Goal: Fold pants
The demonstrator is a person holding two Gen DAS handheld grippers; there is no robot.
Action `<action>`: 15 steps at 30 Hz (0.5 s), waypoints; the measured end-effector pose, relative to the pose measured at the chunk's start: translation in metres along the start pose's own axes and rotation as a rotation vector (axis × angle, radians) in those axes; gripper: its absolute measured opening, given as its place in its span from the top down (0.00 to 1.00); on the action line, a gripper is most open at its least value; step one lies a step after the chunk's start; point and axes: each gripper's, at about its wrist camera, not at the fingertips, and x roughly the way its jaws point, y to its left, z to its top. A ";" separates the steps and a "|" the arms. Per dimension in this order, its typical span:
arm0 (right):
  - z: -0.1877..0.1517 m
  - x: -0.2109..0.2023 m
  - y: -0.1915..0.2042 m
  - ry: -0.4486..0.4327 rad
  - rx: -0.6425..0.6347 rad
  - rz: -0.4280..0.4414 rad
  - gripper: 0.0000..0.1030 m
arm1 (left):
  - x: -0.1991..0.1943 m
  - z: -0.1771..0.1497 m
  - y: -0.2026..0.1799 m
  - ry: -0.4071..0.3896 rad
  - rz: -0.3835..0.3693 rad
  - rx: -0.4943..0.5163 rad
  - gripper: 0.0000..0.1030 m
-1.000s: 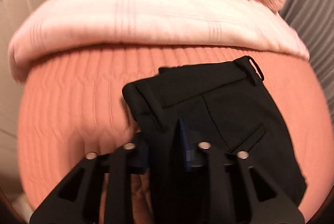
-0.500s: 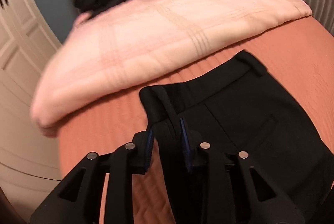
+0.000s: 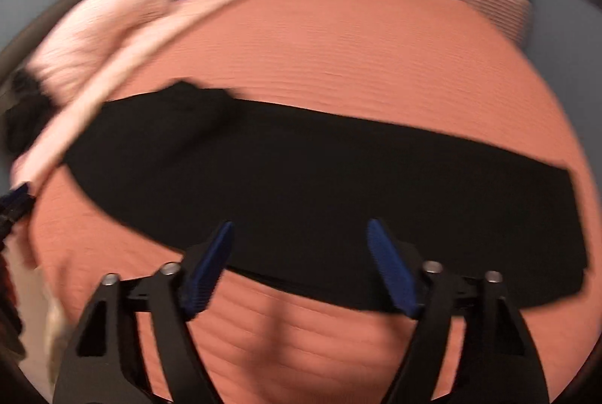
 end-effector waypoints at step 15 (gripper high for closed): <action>-0.011 0.013 -0.251 0.060 0.349 -0.184 0.49 | 0.073 0.055 -0.103 0.096 -0.047 -0.012 0.24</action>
